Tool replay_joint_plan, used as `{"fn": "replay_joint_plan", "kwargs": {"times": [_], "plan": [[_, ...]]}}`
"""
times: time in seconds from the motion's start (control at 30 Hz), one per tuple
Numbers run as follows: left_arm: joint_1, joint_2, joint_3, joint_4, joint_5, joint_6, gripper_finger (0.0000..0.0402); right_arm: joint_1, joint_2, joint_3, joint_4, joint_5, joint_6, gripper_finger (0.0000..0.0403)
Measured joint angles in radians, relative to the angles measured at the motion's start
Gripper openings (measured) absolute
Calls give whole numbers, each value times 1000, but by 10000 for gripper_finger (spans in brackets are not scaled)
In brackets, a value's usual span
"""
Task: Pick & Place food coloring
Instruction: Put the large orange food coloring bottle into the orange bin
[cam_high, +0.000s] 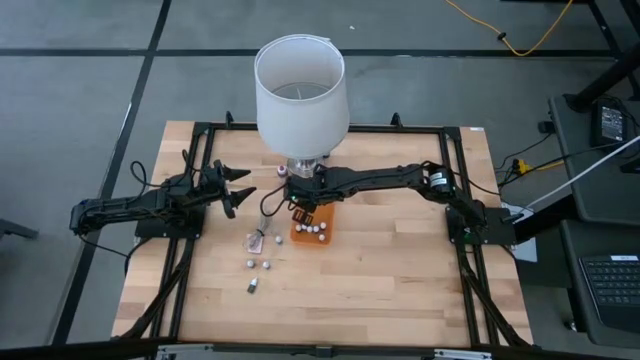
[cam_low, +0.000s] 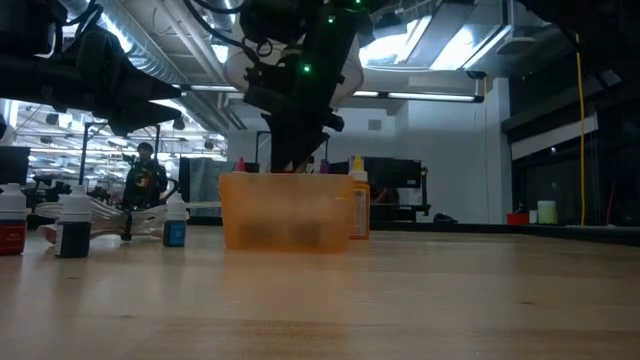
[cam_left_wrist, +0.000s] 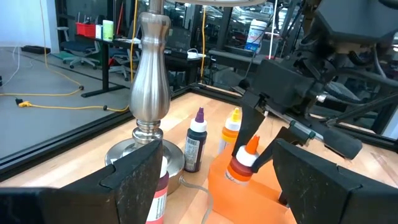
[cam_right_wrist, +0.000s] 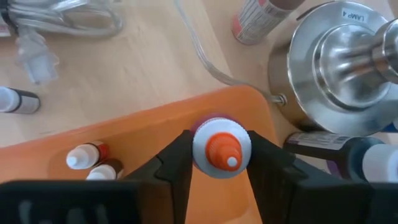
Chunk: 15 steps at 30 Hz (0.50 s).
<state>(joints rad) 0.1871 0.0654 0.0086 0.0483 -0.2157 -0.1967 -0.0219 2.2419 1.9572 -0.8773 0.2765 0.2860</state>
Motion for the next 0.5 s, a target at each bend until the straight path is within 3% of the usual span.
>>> {"fn": "replay_joint_plan", "kwargs": {"times": [0.27, 0.5], "plan": [[0, 0, 0, 0, 0, 0, 294, -1, 0, 0, 7, -7, 26, 178], [0, 0, 0, 0, 0, 0, 294, -1, 0, 4, -9, 2, 54, 185]]}}
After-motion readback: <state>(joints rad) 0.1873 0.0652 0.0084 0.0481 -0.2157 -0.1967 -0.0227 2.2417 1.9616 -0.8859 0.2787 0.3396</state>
